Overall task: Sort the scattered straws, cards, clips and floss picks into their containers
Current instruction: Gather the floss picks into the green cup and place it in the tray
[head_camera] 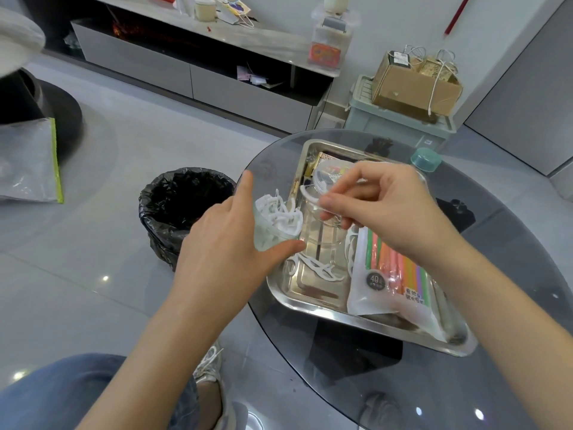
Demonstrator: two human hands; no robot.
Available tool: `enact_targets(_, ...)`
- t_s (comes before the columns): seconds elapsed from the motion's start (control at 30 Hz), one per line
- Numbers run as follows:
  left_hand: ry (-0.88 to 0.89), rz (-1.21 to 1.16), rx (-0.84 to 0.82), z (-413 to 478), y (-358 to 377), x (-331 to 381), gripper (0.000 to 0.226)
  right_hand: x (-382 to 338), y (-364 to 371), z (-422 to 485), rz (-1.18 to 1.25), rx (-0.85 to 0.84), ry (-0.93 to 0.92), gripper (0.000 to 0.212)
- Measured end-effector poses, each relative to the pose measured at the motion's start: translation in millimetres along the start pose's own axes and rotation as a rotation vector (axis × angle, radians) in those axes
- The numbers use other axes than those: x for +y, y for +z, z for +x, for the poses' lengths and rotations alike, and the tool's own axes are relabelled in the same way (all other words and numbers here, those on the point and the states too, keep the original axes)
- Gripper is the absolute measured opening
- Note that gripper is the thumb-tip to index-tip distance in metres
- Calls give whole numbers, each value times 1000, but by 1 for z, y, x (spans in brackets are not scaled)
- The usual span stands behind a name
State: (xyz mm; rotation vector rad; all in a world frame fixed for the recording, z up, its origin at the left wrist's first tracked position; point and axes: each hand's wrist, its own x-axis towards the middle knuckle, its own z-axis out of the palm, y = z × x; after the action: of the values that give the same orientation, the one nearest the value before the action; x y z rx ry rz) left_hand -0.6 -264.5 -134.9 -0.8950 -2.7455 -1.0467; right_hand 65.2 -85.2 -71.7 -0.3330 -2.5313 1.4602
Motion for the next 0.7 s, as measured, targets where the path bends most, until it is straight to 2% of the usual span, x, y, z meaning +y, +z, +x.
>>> enact_targets(0.1,10,6,6,0,-1,4,117,-19,6,3,-89,-68,-131,2)
enact_targets(0.17,6,1,16,0,-2,6,116,-25,11,6,-228,-92,-165,5)
enact_targets(0.3,-2,-25,47,0,-3,5,109,-33,9,7,-406,-167,-181,10)
enact_targets(0.5,-5,-35,52,-1,-7,6,110,-45,11,10,-555,-246,-207,1)
enact_targets(0.7,-40,-49,51,-1,-10,6,98,-56,21,18,-473,-245,-267,8)
